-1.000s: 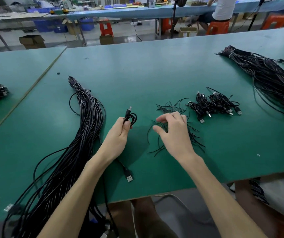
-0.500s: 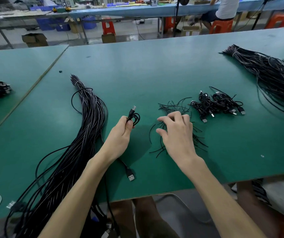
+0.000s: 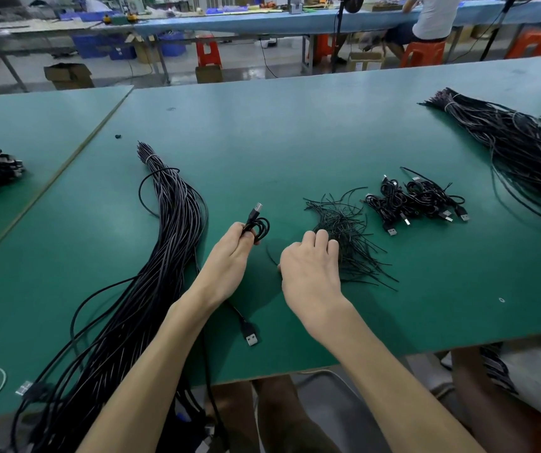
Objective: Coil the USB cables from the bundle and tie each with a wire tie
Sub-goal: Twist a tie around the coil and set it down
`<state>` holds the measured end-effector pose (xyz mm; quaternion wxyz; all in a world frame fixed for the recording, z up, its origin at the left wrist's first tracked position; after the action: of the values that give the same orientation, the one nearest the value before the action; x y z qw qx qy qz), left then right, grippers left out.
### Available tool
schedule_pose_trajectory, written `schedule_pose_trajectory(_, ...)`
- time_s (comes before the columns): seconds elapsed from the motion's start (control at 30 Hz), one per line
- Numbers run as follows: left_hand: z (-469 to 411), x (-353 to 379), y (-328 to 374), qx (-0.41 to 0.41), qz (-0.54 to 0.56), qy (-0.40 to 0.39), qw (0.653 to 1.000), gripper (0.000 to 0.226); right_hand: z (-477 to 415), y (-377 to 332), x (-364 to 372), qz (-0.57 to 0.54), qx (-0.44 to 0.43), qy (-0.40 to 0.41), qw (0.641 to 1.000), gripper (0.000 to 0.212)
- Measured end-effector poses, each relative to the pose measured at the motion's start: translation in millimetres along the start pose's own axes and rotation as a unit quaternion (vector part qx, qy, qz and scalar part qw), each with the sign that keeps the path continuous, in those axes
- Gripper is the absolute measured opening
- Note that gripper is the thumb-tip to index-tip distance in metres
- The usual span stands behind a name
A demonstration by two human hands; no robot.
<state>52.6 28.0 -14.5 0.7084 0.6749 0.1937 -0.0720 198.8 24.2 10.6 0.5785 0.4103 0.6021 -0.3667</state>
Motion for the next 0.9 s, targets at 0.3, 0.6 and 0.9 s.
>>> schedule_pose_trajectory(0.3,-3.3,-2.2,-2.0,-0.024,0.050,-0.007,0.998,0.034,8.1,3.4,-2.1,-0.059,0.017,0.034,0.998,0.025)
schedule_pose_trajectory(0.6,-1.4,1.0,2.5,-0.035,0.112,-0.046,0.992,0.027,12.3,8.3,-3.8,-0.613,-0.013,0.176,0.770,0.017)
schedule_pose_trajectory(0.9,5.1,5.0,11.0,-0.050,0.186,-0.125,0.973,0.014,0.2,1.7,16.6,-0.695,0.029,0.118,0.708,0.034)
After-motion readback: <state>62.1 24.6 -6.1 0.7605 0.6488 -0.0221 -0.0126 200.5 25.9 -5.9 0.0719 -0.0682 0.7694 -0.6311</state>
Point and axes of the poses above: each hand's wrist, its own z-axis away from the middle knuckle, its own x-axis out of the palm, y = z × x, the point moved 3 cm from there along -z, towards the middle knuckle, and after that the axes turned 7 degrees about -x, right-handed, at the moved point
